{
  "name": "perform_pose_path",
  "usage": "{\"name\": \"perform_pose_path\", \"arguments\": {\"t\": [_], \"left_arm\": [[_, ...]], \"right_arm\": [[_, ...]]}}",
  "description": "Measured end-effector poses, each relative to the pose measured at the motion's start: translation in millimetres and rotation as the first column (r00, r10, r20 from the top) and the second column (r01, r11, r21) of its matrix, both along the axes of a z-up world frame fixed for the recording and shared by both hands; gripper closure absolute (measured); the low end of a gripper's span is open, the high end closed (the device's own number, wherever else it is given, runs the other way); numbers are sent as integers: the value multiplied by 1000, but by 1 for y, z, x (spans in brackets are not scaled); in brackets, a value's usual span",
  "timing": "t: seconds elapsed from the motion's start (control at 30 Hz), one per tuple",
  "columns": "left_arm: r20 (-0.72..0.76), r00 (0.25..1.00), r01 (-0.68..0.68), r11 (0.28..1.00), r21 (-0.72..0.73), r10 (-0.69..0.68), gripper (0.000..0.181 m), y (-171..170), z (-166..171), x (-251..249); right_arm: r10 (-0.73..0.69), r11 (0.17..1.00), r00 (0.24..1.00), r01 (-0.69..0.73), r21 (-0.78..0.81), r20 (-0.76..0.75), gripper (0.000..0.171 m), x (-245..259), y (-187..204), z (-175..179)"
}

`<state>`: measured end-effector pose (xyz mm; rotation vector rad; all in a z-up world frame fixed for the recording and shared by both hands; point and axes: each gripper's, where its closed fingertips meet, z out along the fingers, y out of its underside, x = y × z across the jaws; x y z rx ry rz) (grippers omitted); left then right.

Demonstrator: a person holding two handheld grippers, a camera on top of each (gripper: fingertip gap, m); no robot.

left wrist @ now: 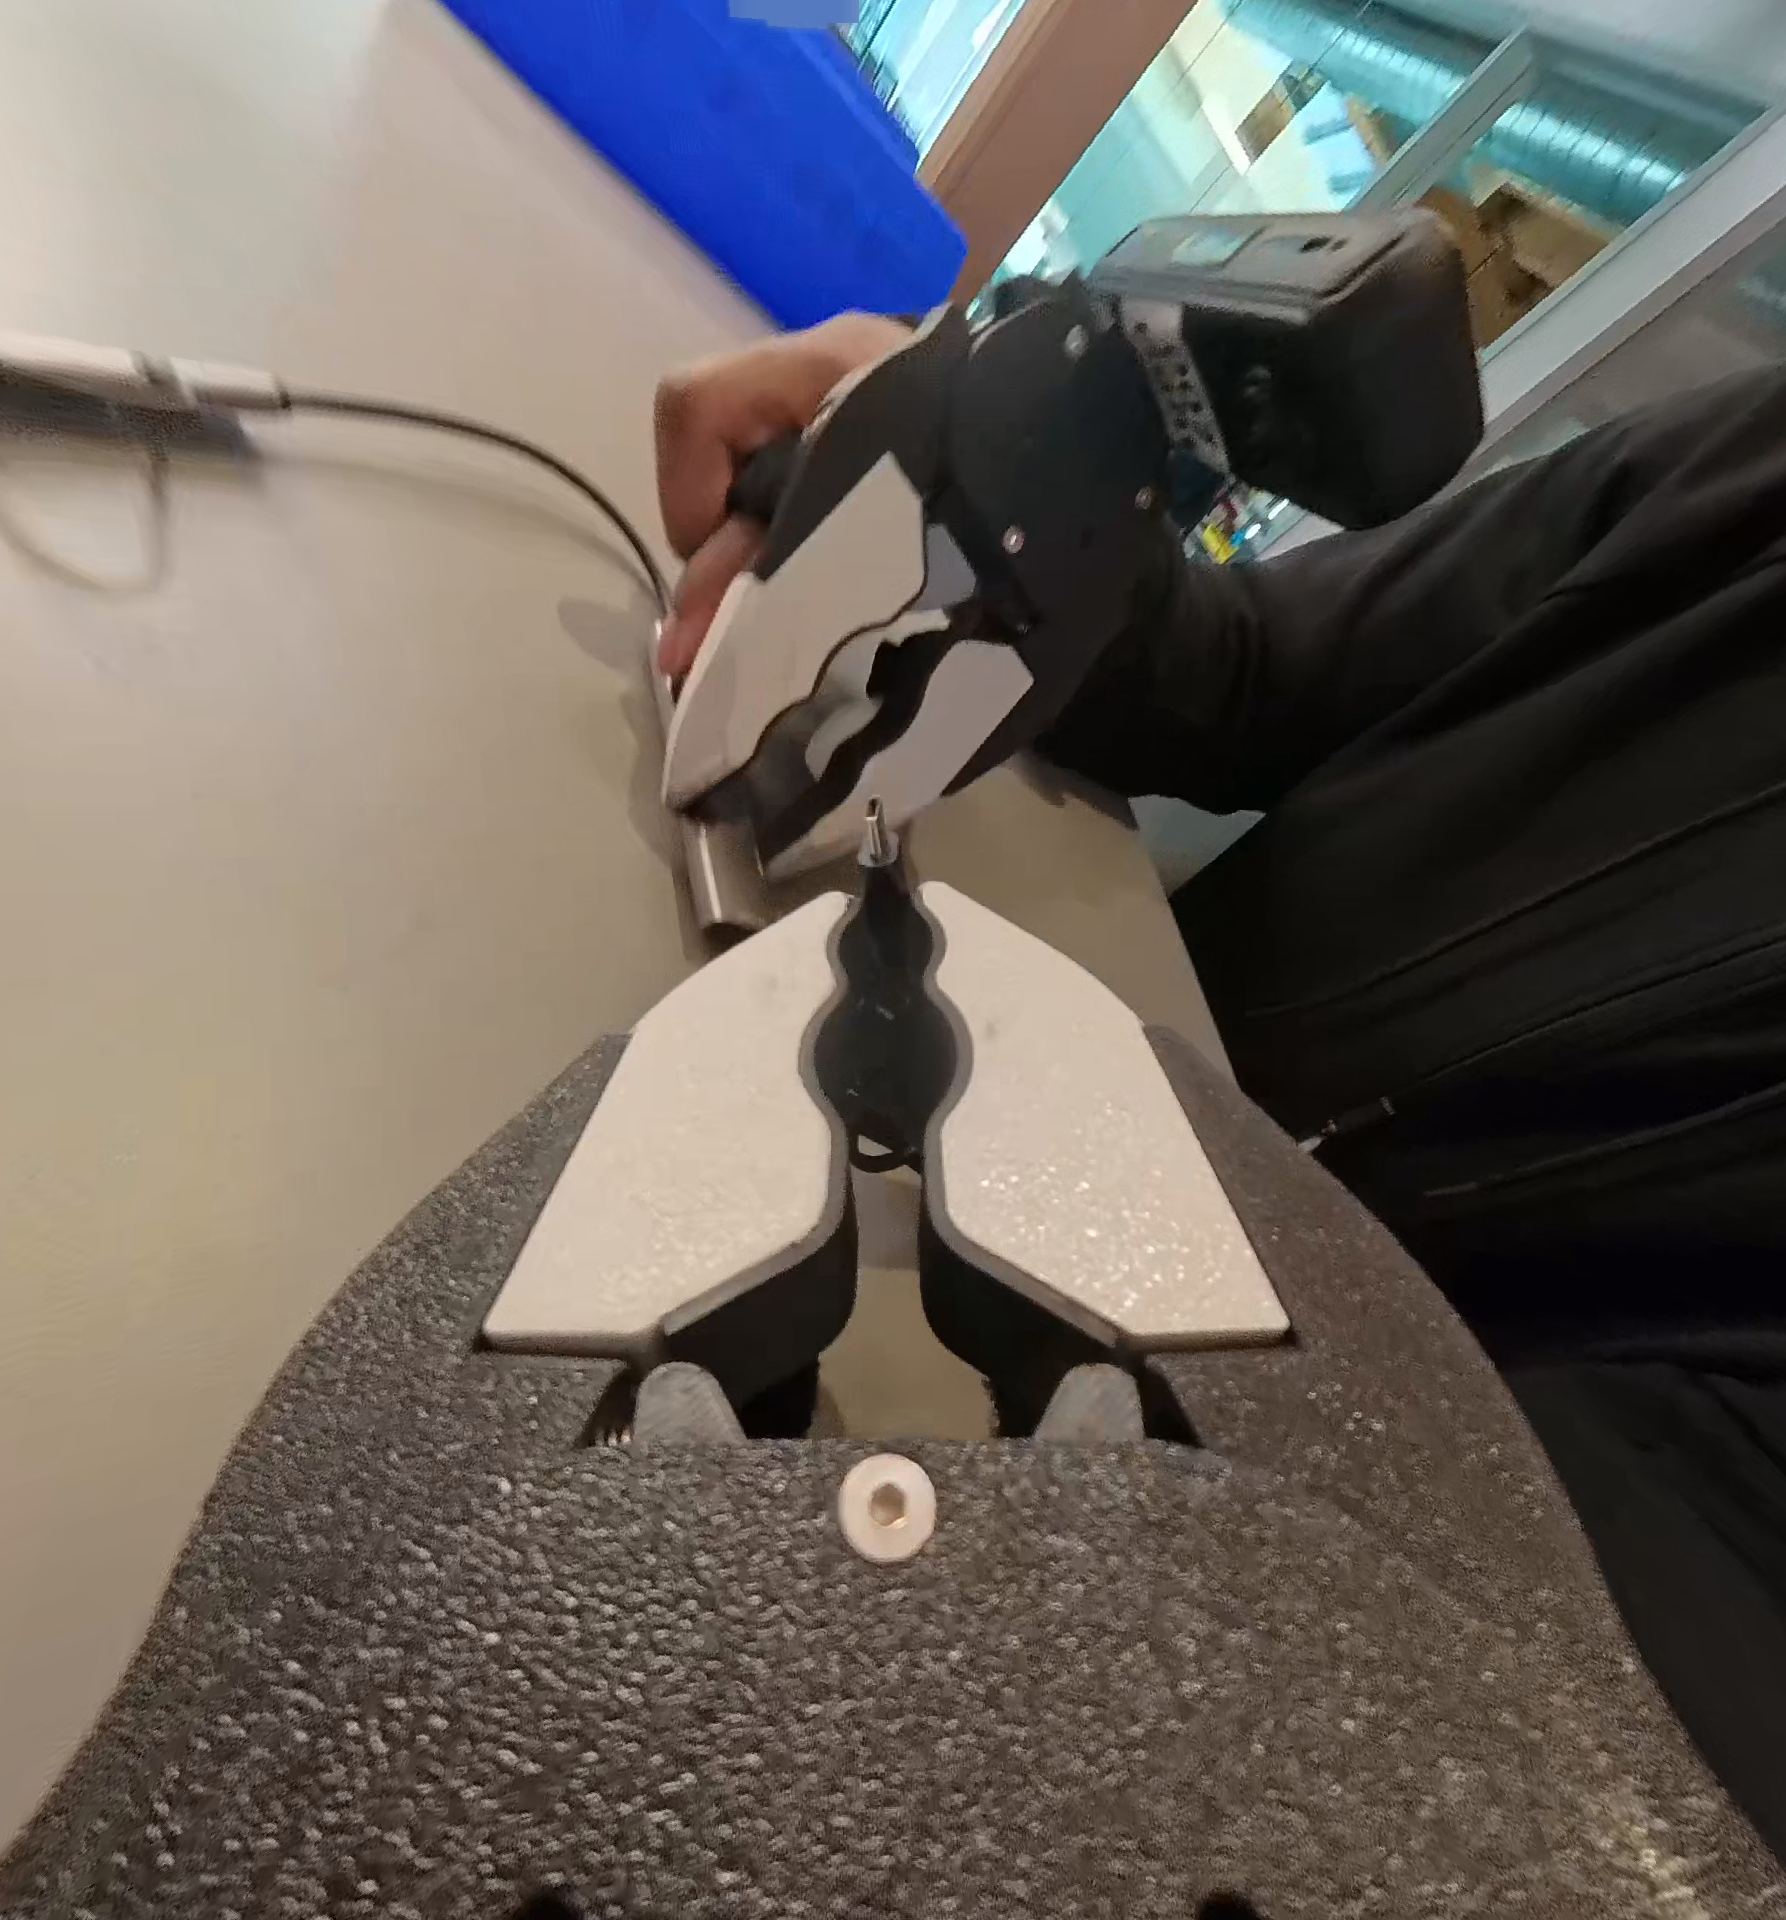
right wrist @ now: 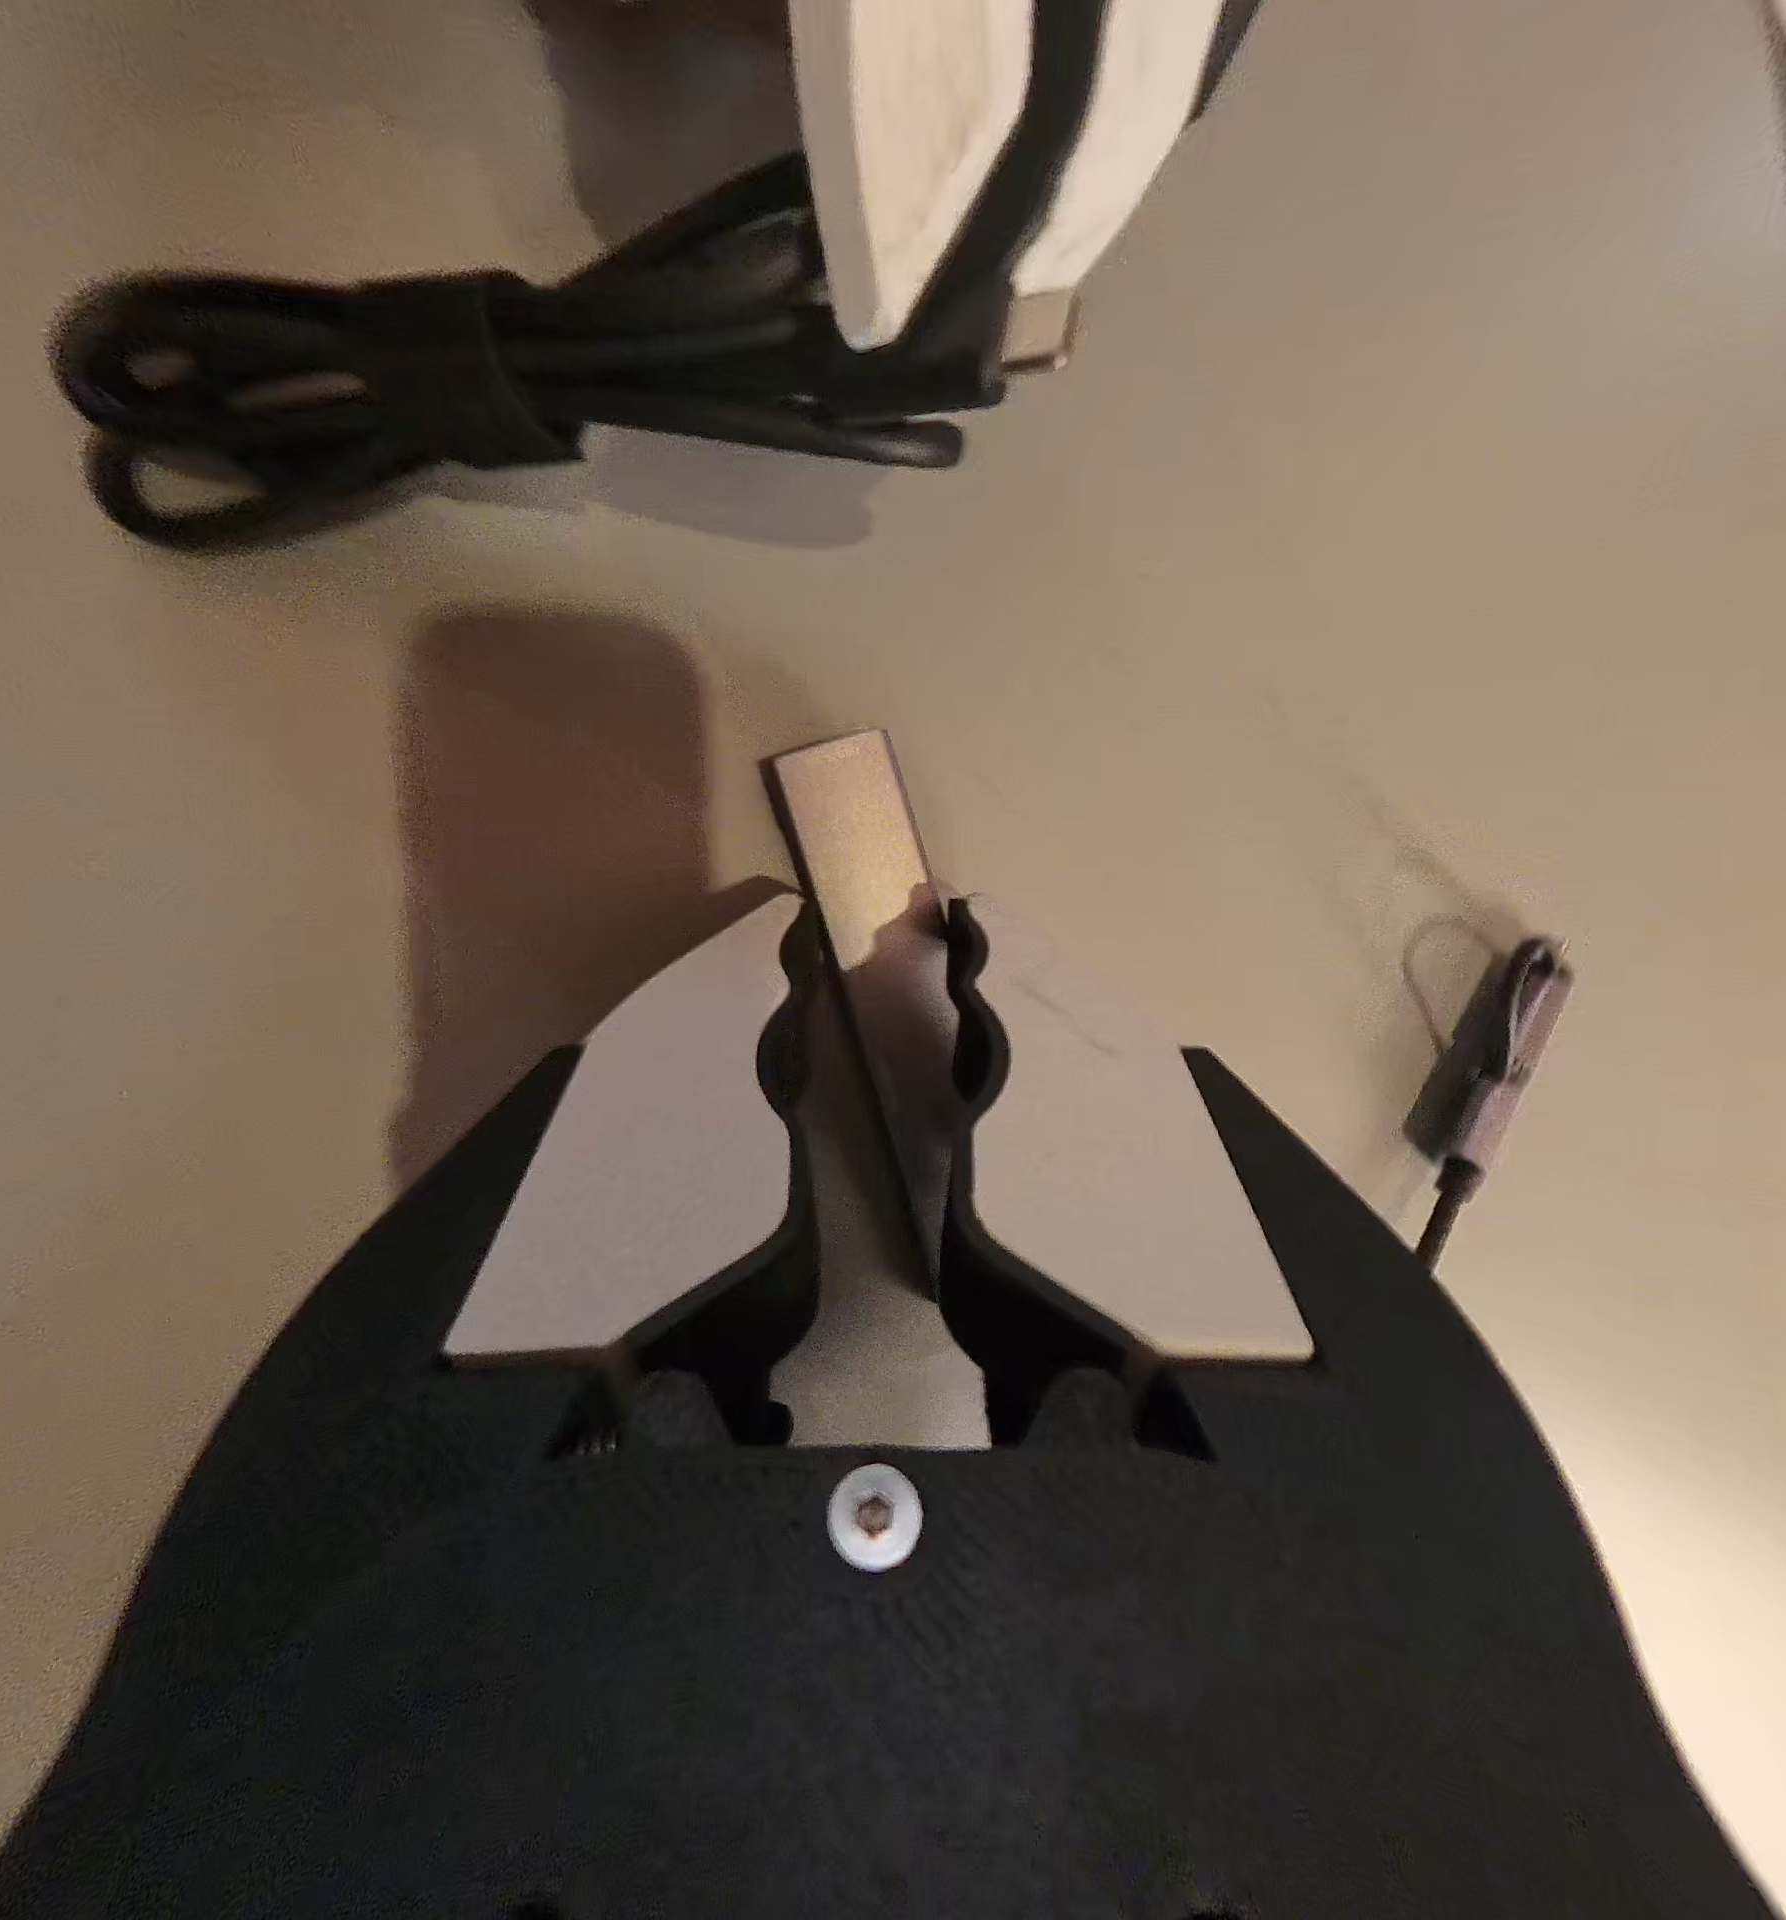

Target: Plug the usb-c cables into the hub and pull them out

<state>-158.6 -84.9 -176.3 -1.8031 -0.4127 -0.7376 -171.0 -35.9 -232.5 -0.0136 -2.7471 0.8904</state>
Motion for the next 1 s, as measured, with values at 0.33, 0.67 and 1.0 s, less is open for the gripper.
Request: {"name": "perform_pose_path", "arguments": {"t": [0.33,0.67,1.0], "left_arm": [[-15,998,61,966,-251,-67,174,21,-36,9],[-17,997,71,953,-296,-79,173,31,-43,11],[-28,997,58,951,-302,-70,173,31,-44,9]], "right_arm": [[66,988,940,-108,-109,-334,149,-13,18,16],[101,982,868,-165,-91,-487,149,-17,15,16],[171,973,804,-229,-32,-569,150,-12,11,15]]}}
